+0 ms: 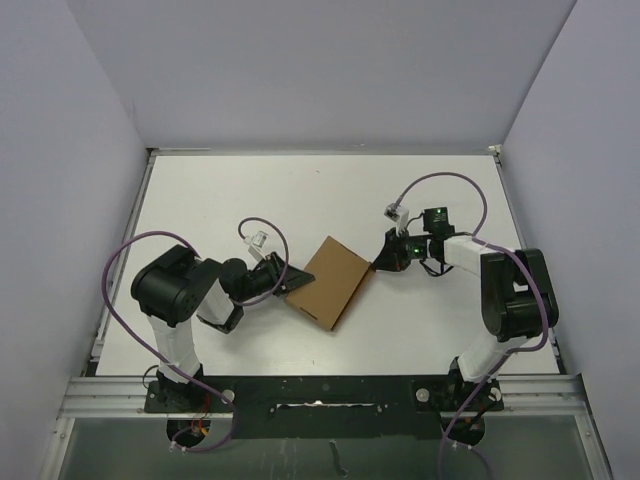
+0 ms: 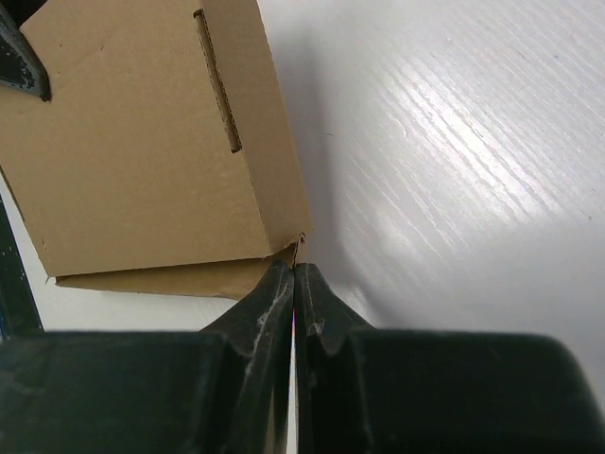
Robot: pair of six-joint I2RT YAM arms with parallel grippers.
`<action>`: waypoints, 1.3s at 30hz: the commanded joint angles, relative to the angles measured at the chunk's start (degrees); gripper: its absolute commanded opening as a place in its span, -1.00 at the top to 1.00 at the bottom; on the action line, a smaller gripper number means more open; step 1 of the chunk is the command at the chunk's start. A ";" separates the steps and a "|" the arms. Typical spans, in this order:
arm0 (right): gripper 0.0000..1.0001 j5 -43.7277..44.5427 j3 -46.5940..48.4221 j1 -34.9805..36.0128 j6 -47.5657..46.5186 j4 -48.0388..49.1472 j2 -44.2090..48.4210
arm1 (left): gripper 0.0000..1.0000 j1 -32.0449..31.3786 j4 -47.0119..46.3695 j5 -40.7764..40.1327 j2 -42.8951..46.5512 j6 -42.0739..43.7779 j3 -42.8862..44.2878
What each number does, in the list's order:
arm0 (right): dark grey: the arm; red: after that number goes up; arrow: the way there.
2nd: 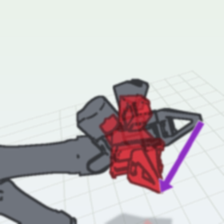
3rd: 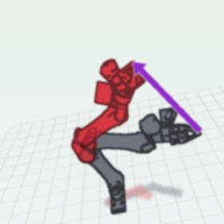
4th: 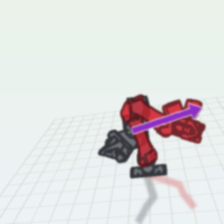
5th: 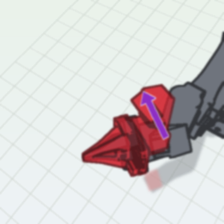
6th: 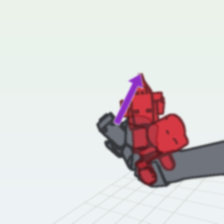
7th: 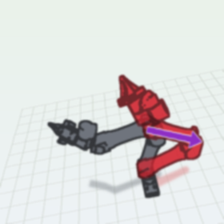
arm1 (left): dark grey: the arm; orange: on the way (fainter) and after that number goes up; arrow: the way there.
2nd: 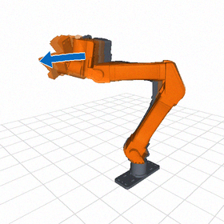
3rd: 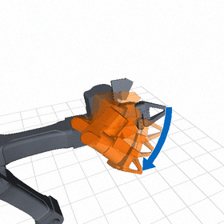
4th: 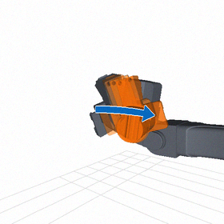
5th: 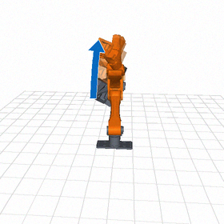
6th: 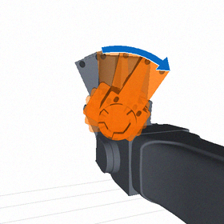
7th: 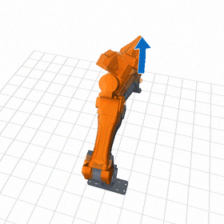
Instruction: Fold the paper box
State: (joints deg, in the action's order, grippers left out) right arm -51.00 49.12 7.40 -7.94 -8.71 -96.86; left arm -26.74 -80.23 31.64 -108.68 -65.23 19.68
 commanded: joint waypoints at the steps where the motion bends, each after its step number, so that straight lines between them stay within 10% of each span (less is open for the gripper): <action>1: 1.00 0.08 1.38 0.67 -1.53 -1.55 3.77 | 0.83 0.42 -6.36 -8.03 -1.17 -1.26 -0.68; 39: 1.00 -1.02 -2.58 -0.94 4.10 6.69 10.09 | 0.85 -0.24 -5.57 -14.24 3.24 -9.90 -0.96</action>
State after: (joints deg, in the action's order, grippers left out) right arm -49.01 46.83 7.22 -5.30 -4.69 -90.30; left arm -27.77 -82.81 25.85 -108.27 -74.76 18.83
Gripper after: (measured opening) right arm 0.025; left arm 0.284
